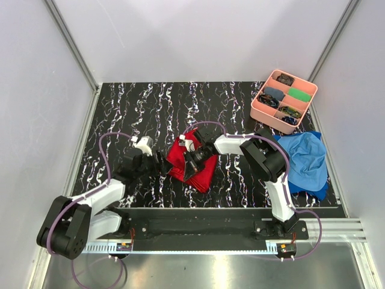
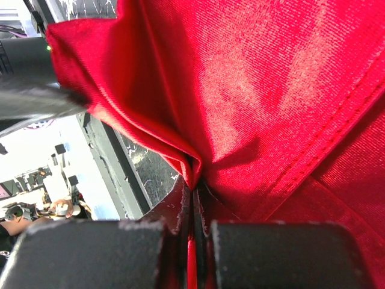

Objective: Fold the napkin, place the utensils inside, and roll it up
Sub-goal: Roll the napkin at the center of the board.

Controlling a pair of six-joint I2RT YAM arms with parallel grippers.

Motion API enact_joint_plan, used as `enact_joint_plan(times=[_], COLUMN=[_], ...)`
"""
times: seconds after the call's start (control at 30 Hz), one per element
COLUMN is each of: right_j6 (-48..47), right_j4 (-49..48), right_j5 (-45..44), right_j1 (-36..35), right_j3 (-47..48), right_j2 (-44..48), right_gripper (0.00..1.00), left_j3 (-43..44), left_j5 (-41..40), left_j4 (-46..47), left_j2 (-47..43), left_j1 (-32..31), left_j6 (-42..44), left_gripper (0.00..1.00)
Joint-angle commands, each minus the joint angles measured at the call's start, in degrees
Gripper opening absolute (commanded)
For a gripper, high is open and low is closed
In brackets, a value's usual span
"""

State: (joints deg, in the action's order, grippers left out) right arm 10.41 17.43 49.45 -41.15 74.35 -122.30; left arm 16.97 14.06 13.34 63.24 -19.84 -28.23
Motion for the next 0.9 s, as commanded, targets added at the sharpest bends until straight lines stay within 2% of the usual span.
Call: enact_joint_plan(times=[0.0, 0.33, 0.4, 0.77, 0.87], right_j6=[-0.31, -0.13, -0.04, -0.13, -0.22], right_j4=[0.24, 0.32, 0.24, 0.32, 0.41], right_j5=[-0.67, -0.06, 0.21, 1.7, 1.88], right_j1=[0.54, 0.72, 0.72, 1.51, 1.68], right_j3=[0.8, 1.33, 1.42, 1.94, 1.94], right_j2=[-1.01, -1.71, -1.98, -3.47, -3.73], right_gripper=[0.0, 0.0, 0.0, 0.0, 0.0], left_j3=[1.92, 3.68, 3.86, 5.09, 5.26], left_j5=[-1.41, -2.73, -2.81, 0.26, 0.09], left_j4=[2.03, 3.0, 3.88, 8.28, 8.37], left_j2=[2.23, 7.33, 8.12, 14.01, 14.89], left_j1=[0.06, 0.06, 0.06, 0.06, -0.03], left_j6=[1.95, 1.95, 2.39, 3.79, 3.88], left_gripper=[0.76, 0.67, 0.62, 0.46, 0.35])
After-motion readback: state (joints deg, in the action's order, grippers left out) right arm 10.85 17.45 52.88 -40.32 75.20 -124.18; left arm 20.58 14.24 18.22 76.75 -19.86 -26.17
